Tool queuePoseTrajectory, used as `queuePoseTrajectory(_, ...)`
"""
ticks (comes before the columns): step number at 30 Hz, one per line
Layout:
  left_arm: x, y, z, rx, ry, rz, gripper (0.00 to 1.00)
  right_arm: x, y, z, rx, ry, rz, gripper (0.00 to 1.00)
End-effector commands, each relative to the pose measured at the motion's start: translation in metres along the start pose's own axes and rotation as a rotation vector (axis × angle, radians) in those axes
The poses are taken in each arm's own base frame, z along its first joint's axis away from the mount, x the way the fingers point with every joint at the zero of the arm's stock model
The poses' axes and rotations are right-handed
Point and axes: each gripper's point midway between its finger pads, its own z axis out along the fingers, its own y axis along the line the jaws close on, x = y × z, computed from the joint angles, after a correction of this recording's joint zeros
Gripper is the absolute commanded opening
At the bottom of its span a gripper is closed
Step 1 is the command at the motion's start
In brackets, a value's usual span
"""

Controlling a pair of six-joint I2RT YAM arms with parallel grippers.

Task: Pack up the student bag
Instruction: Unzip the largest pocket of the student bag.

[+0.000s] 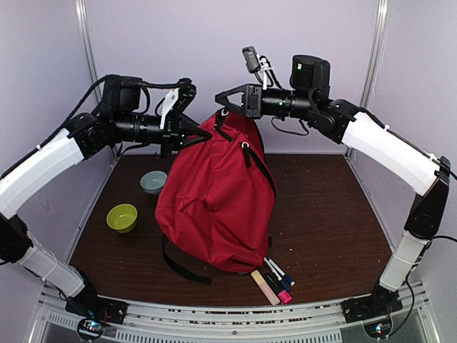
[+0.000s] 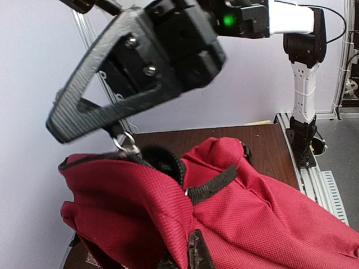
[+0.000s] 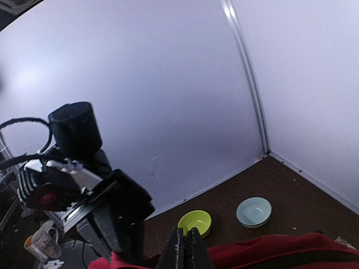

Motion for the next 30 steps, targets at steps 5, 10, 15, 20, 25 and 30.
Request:
queuePoseTrajectory(5, -0.053, -0.030, -0.031, 0.078, -0.173, 0.201, 0.00, -0.100, -0.105, -0.092, 0.442, -0.348, 0.027, 0.00)
queuePoseTrajectory(10, -0.048, -0.034, -0.040, 0.037, -0.188, 0.215, 0.00, -0.123, -0.138, -0.146, 0.610, -0.439, 0.029, 0.00)
queuePoseTrajectory(15, -0.024, -0.024, -0.032, -0.014, -0.128, 0.155, 0.00, -0.150, -0.110, -0.163, 0.606, -0.465, -0.067, 0.00)
queuePoseTrajectory(20, -0.007, -0.023, -0.012, 0.048, -0.095, 0.087, 0.22, -0.165, -0.057, -0.151, 0.479, -0.464, -0.146, 0.00)
queuePoseTrajectory(25, -0.033, -0.037, -0.035, 0.093, -0.107, 0.173, 0.80, -0.179, -0.011, -0.150, 0.310, -0.486, -0.193, 0.00)
queuePoseTrajectory(30, -0.097, -0.009, -0.064, -0.067, -0.246, 0.145, 0.86, -0.193, 0.026, -0.143, 0.134, -0.477, -0.238, 0.00)
